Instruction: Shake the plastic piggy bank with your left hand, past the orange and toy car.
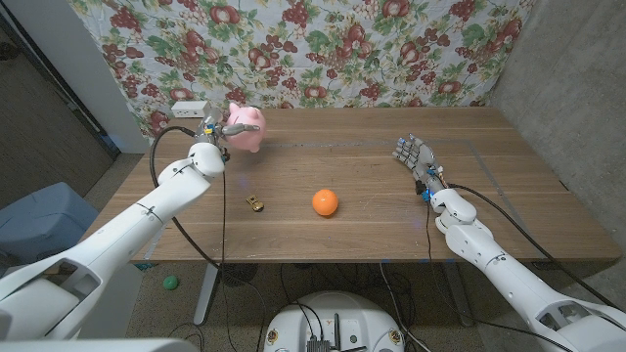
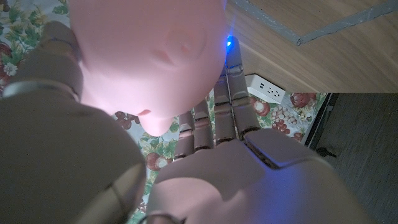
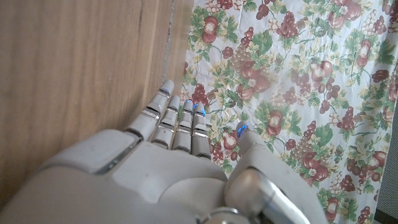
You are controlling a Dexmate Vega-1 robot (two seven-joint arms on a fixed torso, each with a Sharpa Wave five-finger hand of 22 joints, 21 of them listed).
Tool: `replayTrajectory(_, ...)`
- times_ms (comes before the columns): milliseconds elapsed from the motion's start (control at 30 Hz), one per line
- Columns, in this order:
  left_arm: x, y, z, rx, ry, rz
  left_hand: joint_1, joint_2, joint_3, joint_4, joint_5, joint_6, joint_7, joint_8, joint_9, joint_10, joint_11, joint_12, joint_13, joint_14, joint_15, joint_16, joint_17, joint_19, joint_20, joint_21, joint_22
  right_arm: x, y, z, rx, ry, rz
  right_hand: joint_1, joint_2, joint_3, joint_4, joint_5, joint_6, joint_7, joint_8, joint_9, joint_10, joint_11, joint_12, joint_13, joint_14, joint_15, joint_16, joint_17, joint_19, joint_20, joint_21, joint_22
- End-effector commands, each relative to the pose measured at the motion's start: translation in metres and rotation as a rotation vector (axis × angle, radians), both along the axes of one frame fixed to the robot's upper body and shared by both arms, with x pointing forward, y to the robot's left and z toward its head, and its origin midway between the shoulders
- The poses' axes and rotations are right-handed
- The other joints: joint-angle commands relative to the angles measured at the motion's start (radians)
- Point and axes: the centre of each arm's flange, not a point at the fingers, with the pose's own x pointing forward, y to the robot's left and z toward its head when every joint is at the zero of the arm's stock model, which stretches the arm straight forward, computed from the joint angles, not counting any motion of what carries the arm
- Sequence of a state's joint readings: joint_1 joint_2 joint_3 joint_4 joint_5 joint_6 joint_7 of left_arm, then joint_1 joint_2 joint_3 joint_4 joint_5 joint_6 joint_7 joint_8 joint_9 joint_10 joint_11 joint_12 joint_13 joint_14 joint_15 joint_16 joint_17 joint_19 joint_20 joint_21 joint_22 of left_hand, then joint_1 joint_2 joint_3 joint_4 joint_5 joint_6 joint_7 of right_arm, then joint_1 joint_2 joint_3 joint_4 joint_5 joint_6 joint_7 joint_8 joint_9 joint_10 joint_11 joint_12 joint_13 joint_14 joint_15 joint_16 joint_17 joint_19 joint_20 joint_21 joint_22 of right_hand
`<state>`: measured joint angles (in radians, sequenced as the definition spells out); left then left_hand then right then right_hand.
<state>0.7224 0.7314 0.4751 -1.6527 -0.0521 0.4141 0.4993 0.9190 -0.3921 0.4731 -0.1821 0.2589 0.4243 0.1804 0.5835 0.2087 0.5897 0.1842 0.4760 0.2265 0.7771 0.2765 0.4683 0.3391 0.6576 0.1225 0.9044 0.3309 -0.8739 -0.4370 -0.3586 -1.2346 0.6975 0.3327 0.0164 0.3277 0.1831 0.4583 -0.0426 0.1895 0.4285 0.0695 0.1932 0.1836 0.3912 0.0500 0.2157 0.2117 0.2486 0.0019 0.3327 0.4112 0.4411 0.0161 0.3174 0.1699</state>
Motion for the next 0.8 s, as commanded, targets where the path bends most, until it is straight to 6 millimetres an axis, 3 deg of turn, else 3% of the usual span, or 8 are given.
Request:
replayTrajectory(33,-0.006,-0.008,0.008,0.028,-0.06,-0.09,0.478,0.464,0.008,0.003,0.037,0.382,-0.163,0.1,0.045,0.337,-0.327,0.0,0.258,0.357,-0.512,0.003,0.098,0.163,-0.318,0.015,0.001,-0.005,0.003,0.003,-0.004,-0.015,-0.001,-0.006,-0.005,0.008,0.0,0.004,0.009,0.0,0.004,0.006,0.006,-0.002,-0.002,0.001,0.01,-0.002,0.003,0.001,0.009,-0.003,-0.003,0.005)
replayTrajectory(800,-0.018,-0.02,0.015,0.027,-0.137,-0.252,0.481,0.455,0.01,0.003,0.045,0.388,-0.161,0.096,0.04,0.341,-0.325,-0.002,0.28,0.36,-0.512,0.002,0.121,0.146,-0.317,0.05,-0.008,-0.013,0.008,0.018,-0.024,-0.074,0.016,-0.005,-0.013,0.008,-0.008,0.004,0.009,0.001,0.004,0.006,0.007,0.0,-0.002,0.002,0.011,0.002,0.0,0.0,0.013,-0.001,-0.011,0.005)
